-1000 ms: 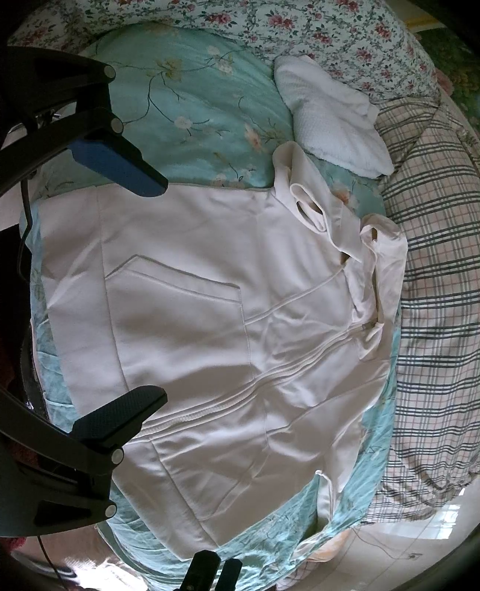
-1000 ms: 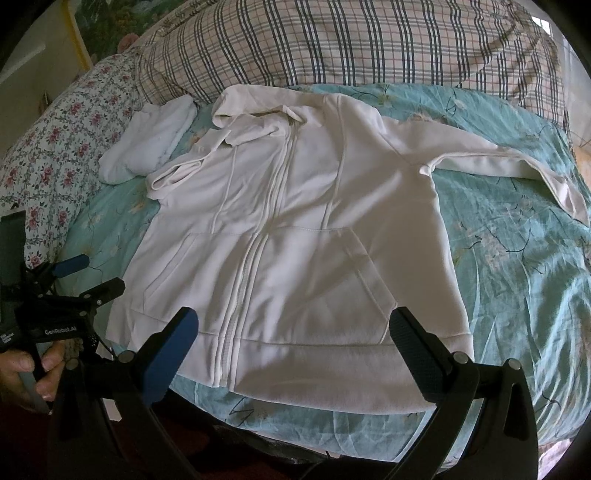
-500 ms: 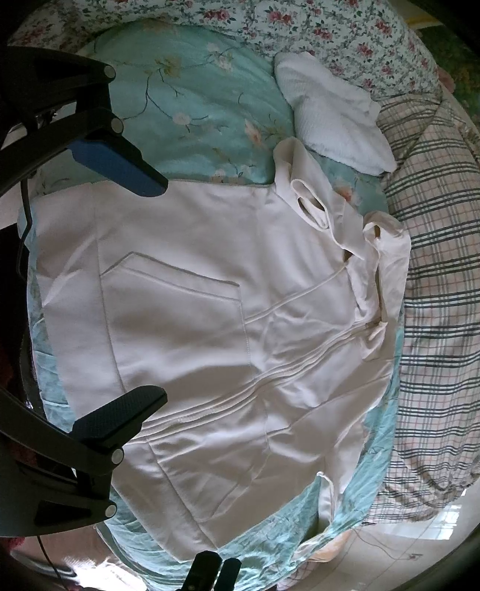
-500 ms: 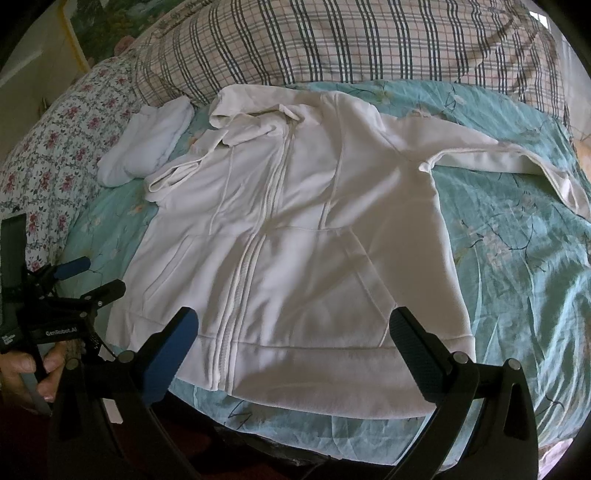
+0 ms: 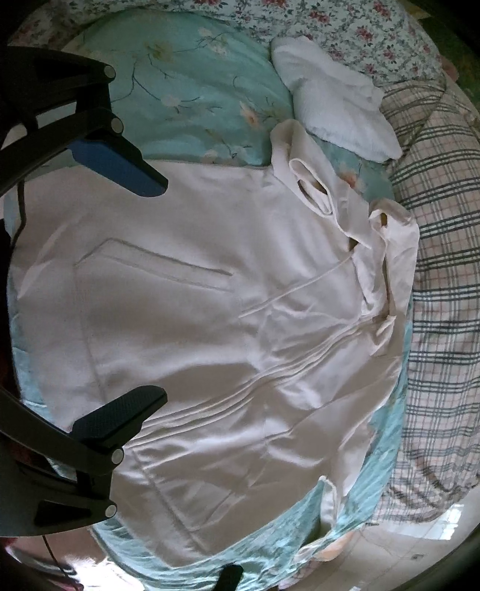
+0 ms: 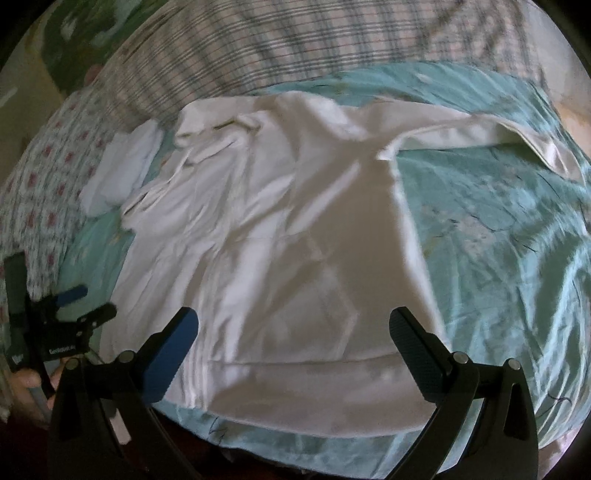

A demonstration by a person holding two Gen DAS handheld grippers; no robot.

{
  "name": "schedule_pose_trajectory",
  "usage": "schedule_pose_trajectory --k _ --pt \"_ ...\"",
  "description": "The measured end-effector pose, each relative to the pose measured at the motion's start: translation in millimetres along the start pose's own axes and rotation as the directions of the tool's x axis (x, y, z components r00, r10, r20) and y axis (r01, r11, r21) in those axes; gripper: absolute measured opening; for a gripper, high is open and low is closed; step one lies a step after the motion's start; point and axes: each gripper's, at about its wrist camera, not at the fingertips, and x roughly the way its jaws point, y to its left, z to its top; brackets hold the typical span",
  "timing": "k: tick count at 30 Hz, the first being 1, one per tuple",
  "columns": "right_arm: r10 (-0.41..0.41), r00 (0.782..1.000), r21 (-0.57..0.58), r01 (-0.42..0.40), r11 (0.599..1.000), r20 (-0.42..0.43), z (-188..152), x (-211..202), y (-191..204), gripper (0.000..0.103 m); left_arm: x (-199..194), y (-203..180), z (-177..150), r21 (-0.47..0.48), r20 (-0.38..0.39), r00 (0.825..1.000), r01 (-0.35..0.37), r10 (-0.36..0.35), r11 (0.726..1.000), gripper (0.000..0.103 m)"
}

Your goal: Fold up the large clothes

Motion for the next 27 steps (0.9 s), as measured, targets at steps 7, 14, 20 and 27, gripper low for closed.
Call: schedule_pose_trajectory --k 7,14,20,27 --pt "-0.074 0.991 0.249 0.045 0.968 0.109 34 -17 -103 0.103 17 -1 16 0.016 -0.01 0.999 -0.039 0.04 0.999 0.102" --pt "-0.2 0.957 0.505 0.07 0.861 0.209 78 -32 -231 0.092 36 -13 30 -0.004 -0.017 1.0 0.017 -0.017 1.0 0.102" --pt "-0.333 0.92 0.66 0.121 0.741 0.205 115 -24 -329 0.072 58 -30 42 0.014 -0.059 0.998 0.031 -0.03 0.999 0.102" --pt "-0.338 0.925 0.747 0.102 0.657 0.171 133 0 -390 0.048 80 -42 57 0.006 -0.103 0.993 0.056 -0.055 0.998 0.102"
